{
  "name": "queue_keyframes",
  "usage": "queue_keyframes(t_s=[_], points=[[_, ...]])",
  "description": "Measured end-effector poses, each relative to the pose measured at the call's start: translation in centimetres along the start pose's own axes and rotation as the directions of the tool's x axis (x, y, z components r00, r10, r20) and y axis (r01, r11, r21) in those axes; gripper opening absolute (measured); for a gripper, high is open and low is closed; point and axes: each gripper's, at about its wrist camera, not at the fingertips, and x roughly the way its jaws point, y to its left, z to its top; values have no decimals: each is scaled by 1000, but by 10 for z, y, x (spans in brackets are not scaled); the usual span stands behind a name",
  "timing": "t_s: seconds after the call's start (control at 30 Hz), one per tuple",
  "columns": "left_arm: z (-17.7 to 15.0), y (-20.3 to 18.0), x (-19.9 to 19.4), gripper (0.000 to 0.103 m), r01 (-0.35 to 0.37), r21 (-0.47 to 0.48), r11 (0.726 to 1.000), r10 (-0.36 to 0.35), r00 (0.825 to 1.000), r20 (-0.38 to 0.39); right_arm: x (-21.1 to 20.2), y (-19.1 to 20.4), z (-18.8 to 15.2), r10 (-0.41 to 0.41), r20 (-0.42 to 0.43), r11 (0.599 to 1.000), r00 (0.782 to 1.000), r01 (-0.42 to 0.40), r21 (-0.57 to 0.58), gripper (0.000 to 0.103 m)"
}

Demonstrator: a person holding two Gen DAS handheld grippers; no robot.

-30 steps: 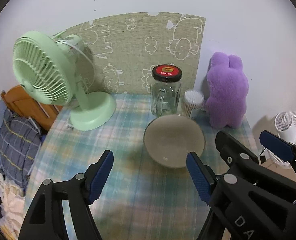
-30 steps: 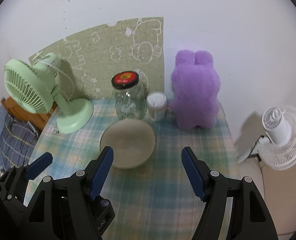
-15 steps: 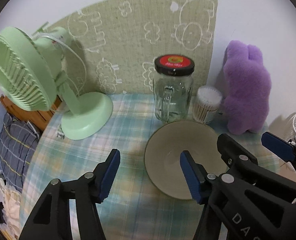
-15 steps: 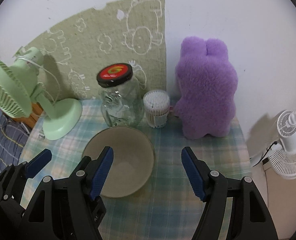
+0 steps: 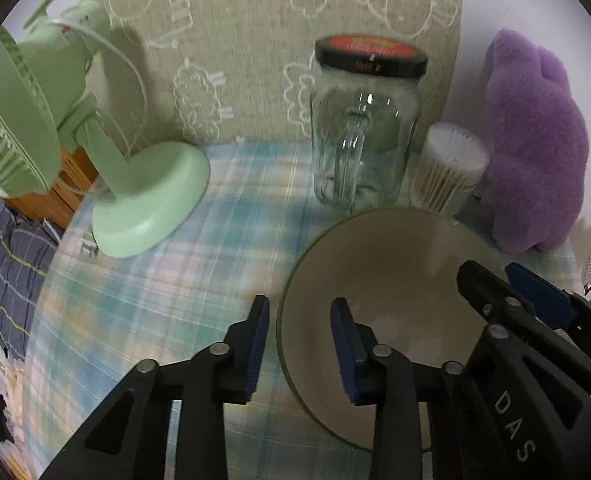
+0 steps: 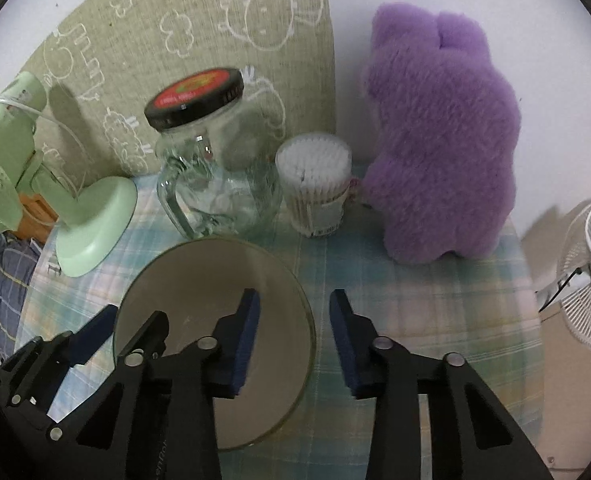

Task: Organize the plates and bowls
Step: 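Close both tools on the rim of the cream bowl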

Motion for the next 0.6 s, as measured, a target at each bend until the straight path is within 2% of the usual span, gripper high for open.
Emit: queue_keyframes(t_s=[0.07, 0.13, 0.27, 0.6], points=[[-1, 1, 4, 19, 6, -10, 1000, -6, 1000, -19, 5, 0, -1, 3, -12, 1000, 1000, -3, 2, 25], [0, -1, 5, 17, 1, -15, 1000, -1, 1000, -17, 6, 0, -3, -11, -14, 1000, 1000, 11, 3, 22], [-1, -1, 5, 16, -5, -23, 1000, 5, 1000, -16, 6, -1, -4, -17, -16, 1000, 1000, 17, 10, 18], [-5, 1, -1, 16, 5, -17, 1000, -6, 1000, -24, -1, -1, -7, -24, -26, 999, 999, 25, 22, 18]])
